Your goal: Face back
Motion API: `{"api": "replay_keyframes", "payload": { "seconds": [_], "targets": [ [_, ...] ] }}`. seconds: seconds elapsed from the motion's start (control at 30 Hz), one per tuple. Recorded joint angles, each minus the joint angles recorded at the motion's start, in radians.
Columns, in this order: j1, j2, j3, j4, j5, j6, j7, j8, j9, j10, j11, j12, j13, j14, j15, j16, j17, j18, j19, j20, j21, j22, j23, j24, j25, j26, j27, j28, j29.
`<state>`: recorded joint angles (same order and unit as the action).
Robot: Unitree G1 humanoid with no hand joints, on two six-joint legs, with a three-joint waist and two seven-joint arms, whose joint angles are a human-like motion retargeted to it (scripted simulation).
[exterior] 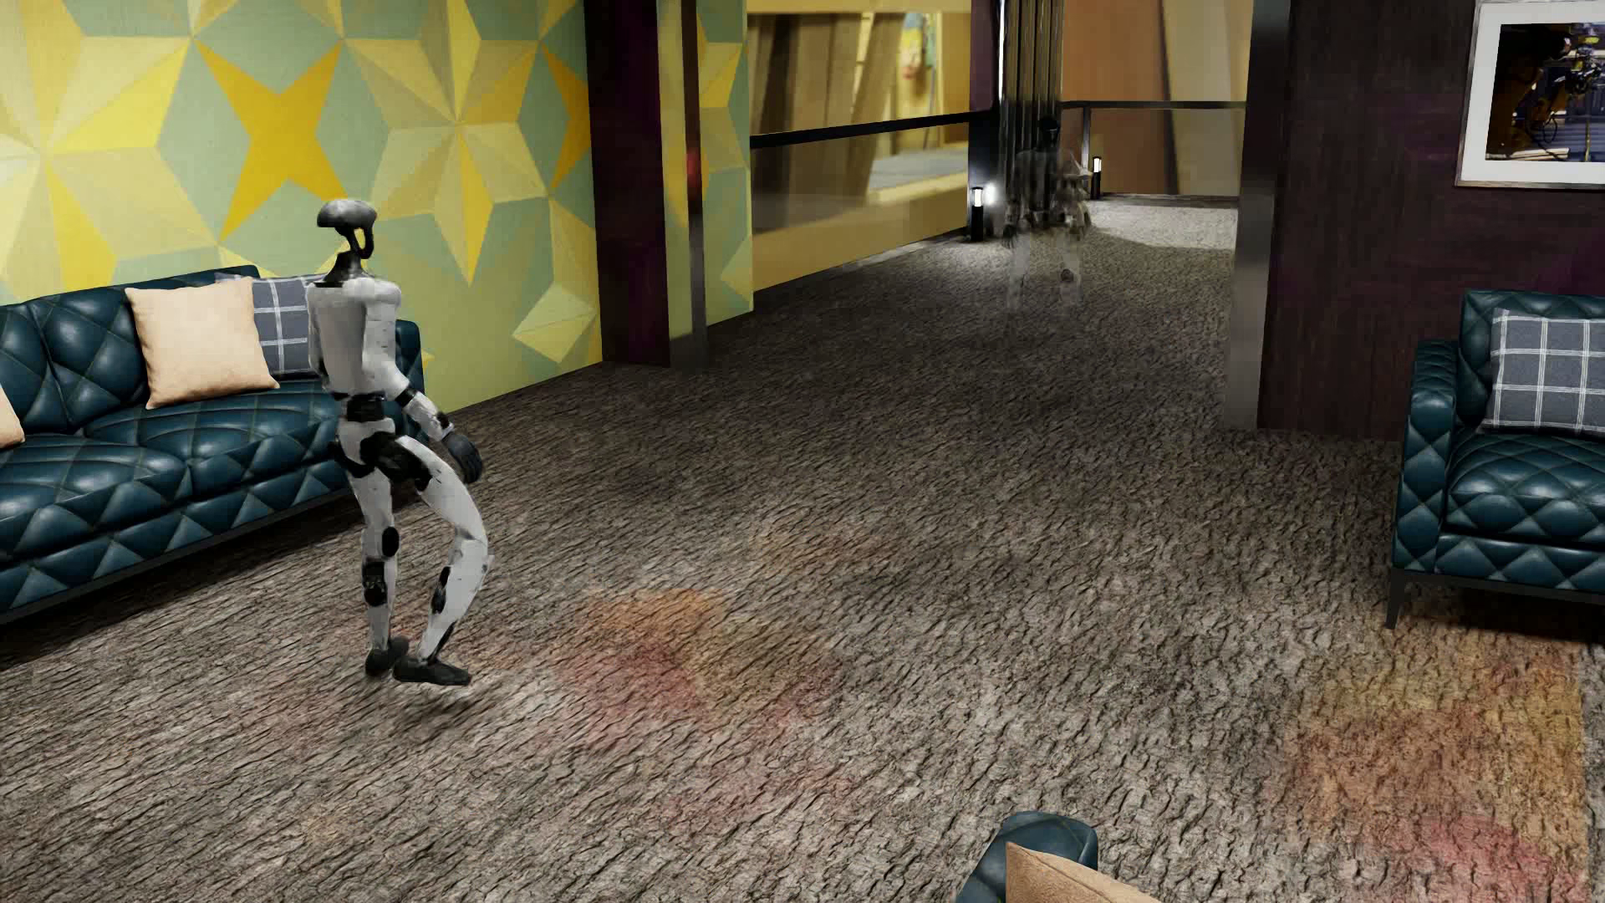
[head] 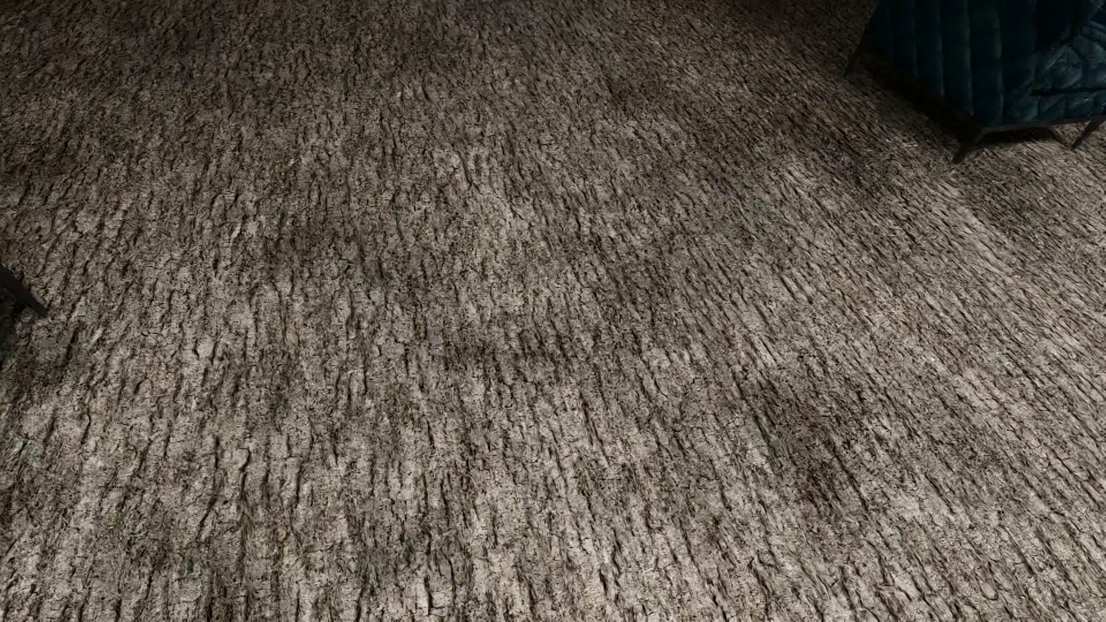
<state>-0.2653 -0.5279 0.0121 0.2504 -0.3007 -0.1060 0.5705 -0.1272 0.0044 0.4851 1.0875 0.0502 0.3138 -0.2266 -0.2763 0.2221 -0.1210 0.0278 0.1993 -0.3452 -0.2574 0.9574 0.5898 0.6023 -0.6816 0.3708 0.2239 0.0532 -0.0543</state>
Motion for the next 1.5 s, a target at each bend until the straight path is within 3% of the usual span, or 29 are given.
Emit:
{"api": "replay_keyframes", "payload": {
  "seconds": [0.07, 0.13, 0.2, 0.3, 0.37, 0.43, 0.5, 0.57, 0.63, 0.7, 0.73, 0.87, 0.93, 1.0, 1.13, 1.27, 1.4, 1.43, 1.5],
  "targets": [
    [0.007, 0.027, -0.030, -0.026, -0.030, -0.015, -0.023, 0.020, 0.000, 0.005, -0.226, -0.086, 0.017, -0.014, -0.031, 0.034, 0.007, -0.015, -0.002, -0.020, -0.009, -0.014, -0.024, 0.022, 0.023, -0.001, -0.020, -0.019, 0.019],
    [0.019, 0.110, -0.041, -0.043, -0.016, -0.020, -0.062, 0.048, -0.005, -0.027, -0.470, -0.190, 0.033, -0.006, 0.060, 0.048, 0.030, -0.031, 0.028, -0.041, 0.008, -0.018, -0.011, 0.039, 0.016, 0.012, -0.013, -0.018, 0.037],
    [0.019, 0.186, -0.039, -0.055, -0.024, -0.021, -0.098, -0.007, -0.010, -0.030, -0.546, -0.266, 0.022, -0.002, -0.033, 0.055, 0.033, -0.051, -0.019, -0.044, 0.048, -0.050, 0.045, 0.041, -0.019, 0.001, 0.006, -0.004, 0.084],
    [0.023, 0.259, -0.039, -0.024, 0.016, -0.009, -0.148, -0.086, -0.013, -0.049, -0.622, -0.260, -0.032, 0.024, -0.021, 0.042, 0.047, -0.092, -0.082, 0.030, 0.114, -0.181, 0.134, -0.003, -0.071, -0.039, 0.024, 0.076, 0.164],
    [0.012, 0.288, -0.039, 0.015, 0.053, 0.012, -0.186, -0.131, -0.011, -0.043, -0.643, -0.203, -0.053, 0.032, -0.023, 0.017, 0.061, -0.119, -0.093, 0.055, 0.105, -0.270, 0.130, -0.036, -0.072, -0.091, 0.021, 0.106, 0.149],
    [-0.004, 0.318, -0.038, 0.065, 0.105, 0.037, -0.226, -0.169, -0.008, -0.026, -0.675, -0.145, -0.060, 0.039, -0.025, 0.018, 0.076, -0.144, -0.109, 0.024, 0.092, -0.303, 0.103, -0.019, -0.067, -0.122, -0.010, 0.061, 0.099],
    [-0.038, 0.345, -0.036, 0.121, 0.163, 0.064, -0.270, -0.197, -0.002, 0.019, -0.712, -0.102, -0.066, 0.047, -0.027, 0.022, 0.091, -0.166, -0.131, 0.000, 0.080, -0.265, 0.083, 0.020, -0.047, -0.103, -0.025, -0.015, 0.053],
    [-0.091, 0.351, -0.034, 0.166, 0.203, 0.091, -0.310, -0.217, 0.007, 0.085, -0.718, -0.074, -0.082, 0.067, -0.037, 0.011, 0.088, -0.164, -0.147, 0.018, 0.089, -0.166, 0.073, 0.018, -0.043, -0.031, -0.025, -0.045, 0.043],
    [-0.122, 0.339, -0.028, 0.180, 0.223, 0.115, -0.338, -0.212, 0.012, 0.129, -0.712, -0.052, -0.084, 0.064, -0.042, -0.015, 0.060, -0.103, -0.155, 0.068, 0.101, -0.033, 0.069, -0.020, -0.045, 0.056, -0.033, -0.023, 0.041],
    [-0.135, 0.322, -0.021, 0.091, 0.230, 0.131, -0.486, -0.185, 0.013, 0.120, -0.709, 0.014, -0.099, -0.016, -0.041, -0.020, 0.027, -0.167, -0.156, 0.059, 0.102, 0.028, 0.083, -0.023, -0.040, 0.084, -0.035, -0.057, 0.047],
    [-0.117, 0.316, -0.022, 0.042, 0.229, 0.138, -0.533, -0.173, 0.010, 0.080, -0.712, 0.056, -0.108, -0.024, -0.038, -0.029, 0.017, -0.149, -0.154, 0.044, 0.092, 0.026, 0.093, -0.021, -0.038, 0.073, -0.035, -0.080, 0.044],
    [-0.045, 0.308, -0.027, 0.025, 0.212, 0.158, -0.467, -0.146, -0.004, -0.062, -0.740, 0.200, -0.096, 0.012, -0.021, -0.088, 0.038, -0.169, -0.140, 0.118, -0.027, -0.013, 0.096, -0.101, 0.017, 0.044, -0.024, -0.094, -0.018],
    [-0.047, 0.313, -0.030, 0.004, 0.190, 0.156, -0.475, -0.161, -0.007, -0.075, -0.745, 0.179, -0.064, 0.018, -0.020, -0.097, 0.080, -0.171, -0.130, 0.084, -0.065, 0.002, 0.107, -0.067, 0.038, 0.061, -0.021, -0.127, -0.051],
    [-0.064, 0.324, -0.036, -0.023, 0.164, 0.153, -0.494, -0.185, -0.007, -0.057, -0.749, 0.127, -0.029, 0.012, -0.016, -0.069, 0.109, -0.163, -0.115, 0.049, -0.061, -0.003, 0.136, -0.025, 0.031, 0.054, -0.021, -0.159, -0.012],
    [-0.071, 0.325, -0.042, -0.062, 0.115, 0.144, -0.479, -0.174, 0.000, -0.003, -0.733, 0.030, -0.013, -0.021, -0.005, -0.069, 0.122, -0.127, -0.073, 0.094, 0.003, -0.082, 0.181, -0.013, -0.050, 0.036, 0.030, -0.044, 0.099],
    [-0.053, 0.236, -0.043, -0.055, 0.097, 0.130, -0.338, -0.022, 0.017, 0.047, -0.664, -0.008, -0.044, -0.065, 0.018, -0.063, 0.094, -0.082, -0.035, 0.122, 0.007, -0.188, 0.124, -0.015, -0.070, -0.025, 0.002, 0.033, 0.091],
    [-0.030, 0.111, -0.054, -0.010, 0.144, 0.092, -0.117, 0.178, 0.044, 0.073, -0.645, -0.023, -0.060, -0.091, 0.091, -0.017, 0.059, -0.042, -0.009, 0.134, 0.065, -0.232, -0.039, -0.033, -0.038, -0.042, -0.092, 0.033, 0.033],
    [-0.028, 0.102, -0.054, 0.010, 0.158, 0.082, -0.062, 0.186, 0.049, 0.070, -0.700, -0.036, -0.056, -0.086, 0.119, 0.008, 0.054, -0.033, -0.016, 0.119, 0.080, -0.216, -0.075, -0.030, -0.028, -0.038, -0.111, 0.027, 0.030],
    [-0.025, 0.114, -0.047, 0.043, 0.132, 0.063, 0.036, 0.016, 0.051, 0.042, -0.808, -0.086, -0.040, -0.058, 0.118, 0.060, 0.051, -0.016, 0.017, 0.061, 0.092, -0.143, -0.116, -0.014, -0.022, -0.015, -0.114, -0.011, 0.033]
  ]
}}
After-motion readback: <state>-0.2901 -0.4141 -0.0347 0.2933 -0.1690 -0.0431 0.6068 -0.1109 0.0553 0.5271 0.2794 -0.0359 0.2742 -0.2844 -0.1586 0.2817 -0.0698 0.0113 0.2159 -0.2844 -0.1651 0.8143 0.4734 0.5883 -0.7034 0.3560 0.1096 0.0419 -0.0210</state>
